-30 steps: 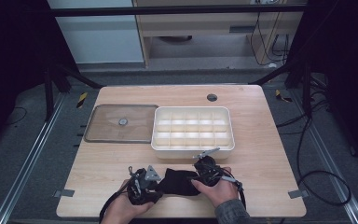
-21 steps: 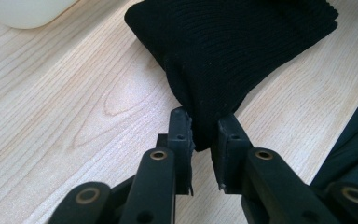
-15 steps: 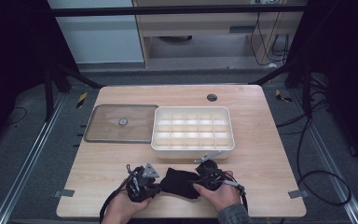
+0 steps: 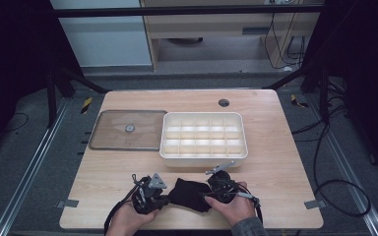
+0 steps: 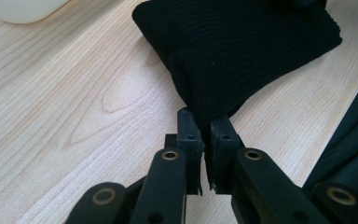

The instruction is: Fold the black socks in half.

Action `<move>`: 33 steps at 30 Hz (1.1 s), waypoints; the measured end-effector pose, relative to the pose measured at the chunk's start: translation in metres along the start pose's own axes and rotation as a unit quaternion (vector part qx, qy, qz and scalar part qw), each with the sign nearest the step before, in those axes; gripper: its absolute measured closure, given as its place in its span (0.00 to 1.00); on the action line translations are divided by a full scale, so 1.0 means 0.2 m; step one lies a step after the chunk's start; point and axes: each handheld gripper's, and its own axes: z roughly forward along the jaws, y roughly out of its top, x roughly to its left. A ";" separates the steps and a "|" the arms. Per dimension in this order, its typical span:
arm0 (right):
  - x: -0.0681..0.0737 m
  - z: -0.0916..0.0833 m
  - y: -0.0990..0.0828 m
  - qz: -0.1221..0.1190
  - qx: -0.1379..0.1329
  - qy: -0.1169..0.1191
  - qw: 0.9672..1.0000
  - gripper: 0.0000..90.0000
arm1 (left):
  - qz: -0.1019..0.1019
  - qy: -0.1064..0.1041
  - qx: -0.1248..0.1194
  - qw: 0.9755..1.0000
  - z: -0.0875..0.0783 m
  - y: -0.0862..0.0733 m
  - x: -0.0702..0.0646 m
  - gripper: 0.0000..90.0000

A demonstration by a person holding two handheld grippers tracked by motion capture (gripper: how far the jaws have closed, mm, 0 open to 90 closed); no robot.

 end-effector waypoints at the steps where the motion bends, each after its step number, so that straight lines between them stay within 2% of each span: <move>1: 0.00 0.00 0.00 -0.001 0.000 0.001 1.000 0.51 | 0.001 -0.001 0.001 1.000 0.00 0.00 0.00 0.95; 9: -0.01 0.00 -0.01 -0.004 0.003 0.004 1.000 0.56 | 0.006 0.000 -0.003 1.000 0.00 0.01 0.00 0.95; 15: 0.00 0.00 -0.02 -0.013 0.008 0.011 1.000 0.70 | 0.010 -0.003 -0.003 1.000 -0.01 0.03 -0.01 0.95; 17: 0.00 0.00 -0.02 -0.014 0.009 0.014 1.000 0.73 | 0.019 0.004 -0.003 1.000 -0.02 0.04 -0.01 0.95; 20: 0.00 0.00 -0.02 -0.011 0.006 0.018 1.000 0.76 | 0.018 0.001 -0.004 1.000 -0.03 0.05 0.00 0.95; 28: 0.03 0.02 -0.01 -0.019 0.003 0.023 1.000 0.78 | 0.019 0.006 -0.013 1.000 -0.09 0.07 0.02 0.96; 33: 0.03 0.03 0.00 -0.019 -0.001 0.023 1.000 0.78 | 0.019 0.008 -0.015 1.000 -0.09 0.08 0.02 0.96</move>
